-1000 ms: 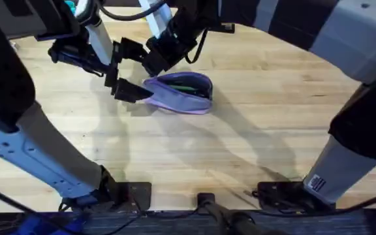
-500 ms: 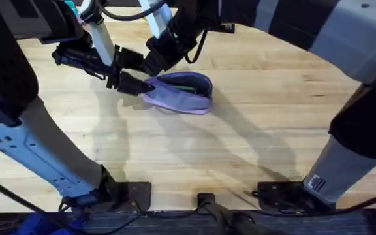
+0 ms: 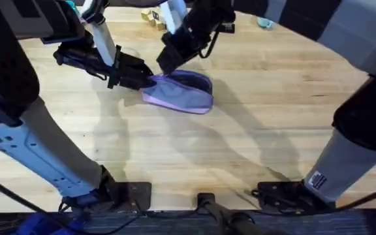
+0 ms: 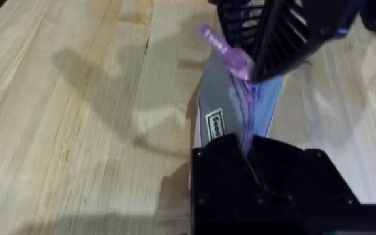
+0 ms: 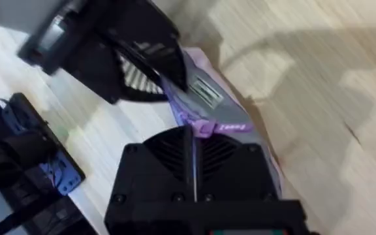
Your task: Unzip the bag, pick up the pens from the table one at a time and place them inside, then zip the bag closed.
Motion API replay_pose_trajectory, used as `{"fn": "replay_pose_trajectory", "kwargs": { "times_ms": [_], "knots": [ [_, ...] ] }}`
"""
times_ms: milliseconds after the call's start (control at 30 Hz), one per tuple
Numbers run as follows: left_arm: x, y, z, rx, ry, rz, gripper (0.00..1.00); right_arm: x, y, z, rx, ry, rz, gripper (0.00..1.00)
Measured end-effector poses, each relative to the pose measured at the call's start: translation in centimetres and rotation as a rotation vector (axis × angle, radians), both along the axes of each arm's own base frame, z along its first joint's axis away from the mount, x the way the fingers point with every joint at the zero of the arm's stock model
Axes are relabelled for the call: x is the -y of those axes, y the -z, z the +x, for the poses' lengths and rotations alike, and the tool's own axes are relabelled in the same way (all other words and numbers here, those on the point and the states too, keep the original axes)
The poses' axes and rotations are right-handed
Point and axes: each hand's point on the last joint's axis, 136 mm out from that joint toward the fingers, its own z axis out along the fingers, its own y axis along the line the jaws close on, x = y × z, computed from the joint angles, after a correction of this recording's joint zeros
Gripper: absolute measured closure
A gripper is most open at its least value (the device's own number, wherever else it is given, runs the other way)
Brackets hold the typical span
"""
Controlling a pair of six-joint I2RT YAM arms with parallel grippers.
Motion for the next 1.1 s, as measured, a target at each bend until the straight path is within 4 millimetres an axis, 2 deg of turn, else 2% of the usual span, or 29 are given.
{"fn": "replay_pose_trajectory", "kwargs": {
  "times_ms": [67, 100, 233, 567, 700, 867, 900, 933, 1100],
  "knots": [
    [0.0, 0.0, 0.0, 0.0, 0.0, 0.0, 0.958, 1.0, 0.3, 0.0, -0.026, 0.017, -0.02, 0.971],
    [0.0, 0.0, 0.0, 0.001, 0.0, 0.0, 0.958, 2.6, 0.7, -0.3, -0.064, 0.042, -0.062, 0.971],
    [0.0, 0.0, 0.0, 0.003, 0.0, 0.002, 0.957, 5.2, 1.5, -0.6, -0.098, 0.079, -0.162, 0.971],
    [0.0, 0.0, 0.1, 0.007, 0.001, 0.001, 0.958, 10.0, 1.9, 1.4, -0.114, 0.189, -0.238, 0.972],
    [0.0, 0.0, 0.1, 0.005, 0.001, 0.002, 0.958, 10.4, 1.1, 1.6, -0.093, 0.199, -0.231, 0.971],
    [-0.1, 0.0, 0.0, 0.002, 0.0, 0.002, 0.958, 10.9, -1.8, 1.6, -0.016, 0.211, -0.204, 0.951],
    [-0.1, 0.0, 0.0, 0.002, 0.0, 0.002, 0.958, 11.0, -2.5, 1.7, 0.003, 0.213, -0.194, 0.891],
    [-0.1, 0.0, 0.0, 0.002, 0.0, 0.002, 0.958, 11.0, -3.1, 1.8, 0.021, 0.215, -0.184, 0.774],
    [-0.1, 0.0, 0.0, 0.002, 0.0, 0.002, 0.958, 10.9, -4.7, 2.0, 0.069, 0.222, -0.153, 0.055]
  ]
}}
